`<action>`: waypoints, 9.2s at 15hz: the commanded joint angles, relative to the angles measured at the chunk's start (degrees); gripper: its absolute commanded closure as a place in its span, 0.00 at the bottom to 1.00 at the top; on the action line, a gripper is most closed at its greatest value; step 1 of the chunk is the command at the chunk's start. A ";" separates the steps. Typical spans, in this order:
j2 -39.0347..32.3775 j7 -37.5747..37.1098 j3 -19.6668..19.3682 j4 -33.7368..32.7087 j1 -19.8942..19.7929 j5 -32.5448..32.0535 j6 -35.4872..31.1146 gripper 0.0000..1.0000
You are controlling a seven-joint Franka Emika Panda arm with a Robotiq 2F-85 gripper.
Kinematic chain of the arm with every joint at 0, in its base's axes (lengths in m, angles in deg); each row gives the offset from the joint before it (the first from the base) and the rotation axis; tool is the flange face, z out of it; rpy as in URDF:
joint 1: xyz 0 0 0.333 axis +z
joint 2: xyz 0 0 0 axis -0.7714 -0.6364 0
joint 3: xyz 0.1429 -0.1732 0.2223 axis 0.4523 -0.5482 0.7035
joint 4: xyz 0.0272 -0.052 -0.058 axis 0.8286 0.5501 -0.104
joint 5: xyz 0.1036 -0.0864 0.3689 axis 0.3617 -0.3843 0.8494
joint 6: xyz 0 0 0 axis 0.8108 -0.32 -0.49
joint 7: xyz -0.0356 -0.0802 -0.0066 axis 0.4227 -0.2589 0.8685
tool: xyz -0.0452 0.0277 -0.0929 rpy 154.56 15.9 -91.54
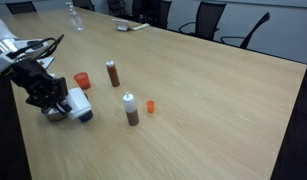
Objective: Pour the contents from the white cup into the blue cup
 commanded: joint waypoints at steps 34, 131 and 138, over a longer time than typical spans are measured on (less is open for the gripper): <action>-16.18 14.71 3.31 -19.51 6.09 -15.98 22.40 0.97; -5.40 3.67 -1.18 13.76 -6.63 38.97 -24.72 0.97; -8.48 13.58 6.72 19.66 -10.22 65.28 -53.59 0.62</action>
